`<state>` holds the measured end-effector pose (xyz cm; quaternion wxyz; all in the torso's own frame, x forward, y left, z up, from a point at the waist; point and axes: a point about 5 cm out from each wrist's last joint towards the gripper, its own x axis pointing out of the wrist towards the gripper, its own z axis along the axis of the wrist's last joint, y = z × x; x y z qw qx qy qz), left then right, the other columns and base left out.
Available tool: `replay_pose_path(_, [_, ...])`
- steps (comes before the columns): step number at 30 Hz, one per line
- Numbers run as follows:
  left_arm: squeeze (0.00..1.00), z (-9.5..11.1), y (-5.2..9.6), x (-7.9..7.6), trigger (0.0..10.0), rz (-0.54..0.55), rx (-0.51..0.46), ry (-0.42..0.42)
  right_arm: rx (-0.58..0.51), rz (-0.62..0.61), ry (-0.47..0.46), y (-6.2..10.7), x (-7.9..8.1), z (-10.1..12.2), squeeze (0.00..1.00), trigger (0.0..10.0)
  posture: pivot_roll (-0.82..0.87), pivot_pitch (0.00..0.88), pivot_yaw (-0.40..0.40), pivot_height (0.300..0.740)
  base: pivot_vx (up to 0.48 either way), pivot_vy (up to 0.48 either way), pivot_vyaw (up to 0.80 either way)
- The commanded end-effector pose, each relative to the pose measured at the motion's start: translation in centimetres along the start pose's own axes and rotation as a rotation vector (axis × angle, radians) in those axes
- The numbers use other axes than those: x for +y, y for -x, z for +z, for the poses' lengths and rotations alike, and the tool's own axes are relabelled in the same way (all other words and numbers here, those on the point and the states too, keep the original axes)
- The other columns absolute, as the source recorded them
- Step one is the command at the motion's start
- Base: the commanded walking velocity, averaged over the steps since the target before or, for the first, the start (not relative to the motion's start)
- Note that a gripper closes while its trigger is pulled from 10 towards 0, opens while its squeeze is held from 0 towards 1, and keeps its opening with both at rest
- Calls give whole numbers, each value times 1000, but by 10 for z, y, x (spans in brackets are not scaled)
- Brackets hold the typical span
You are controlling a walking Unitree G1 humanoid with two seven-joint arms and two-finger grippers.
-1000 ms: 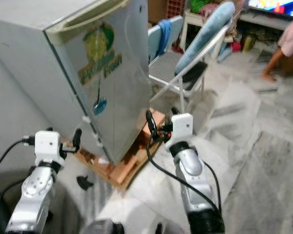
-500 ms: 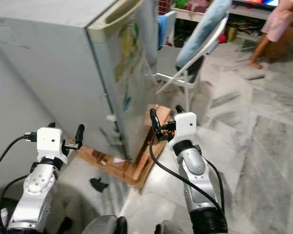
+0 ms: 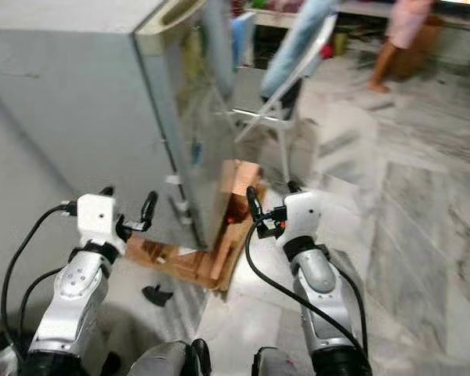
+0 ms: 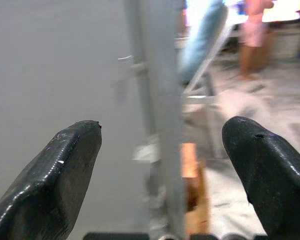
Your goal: Restocking fridge
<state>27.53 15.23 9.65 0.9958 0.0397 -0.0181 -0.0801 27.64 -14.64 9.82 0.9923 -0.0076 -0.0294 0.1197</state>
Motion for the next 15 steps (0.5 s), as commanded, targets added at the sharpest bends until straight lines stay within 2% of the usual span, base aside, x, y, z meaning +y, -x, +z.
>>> replay_pose_path(1, [0,-2,0,3,10000,5,13,-10,-22,0,2,0,2,5,0,10000,41,110,45,740,0,0,-488])
replay_pose_path(3, [0,-3,0,2,10000,-13,12,-6,-24,-1,3,-1,2,6,0,10000,41,109,46,740,0,0,-244])
replay_pose_path(10, [0,-4,0,0,10000,-18,10,-1,-24,-4,8,-3,2,6,0,10000,42,110,44,740,255,0,0])
replay_pose_path(13, [0,-6,2,-3,10000,-21,15,7,-17,6,13,-3,2,5,0,10000,41,111,43,740,0,0,0])
replay_pose_path(15, [0,-8,4,-6,10000,-28,20,12,-10,8,14,-3,3,4,0,10000,40,109,42,740,0,0,-800])
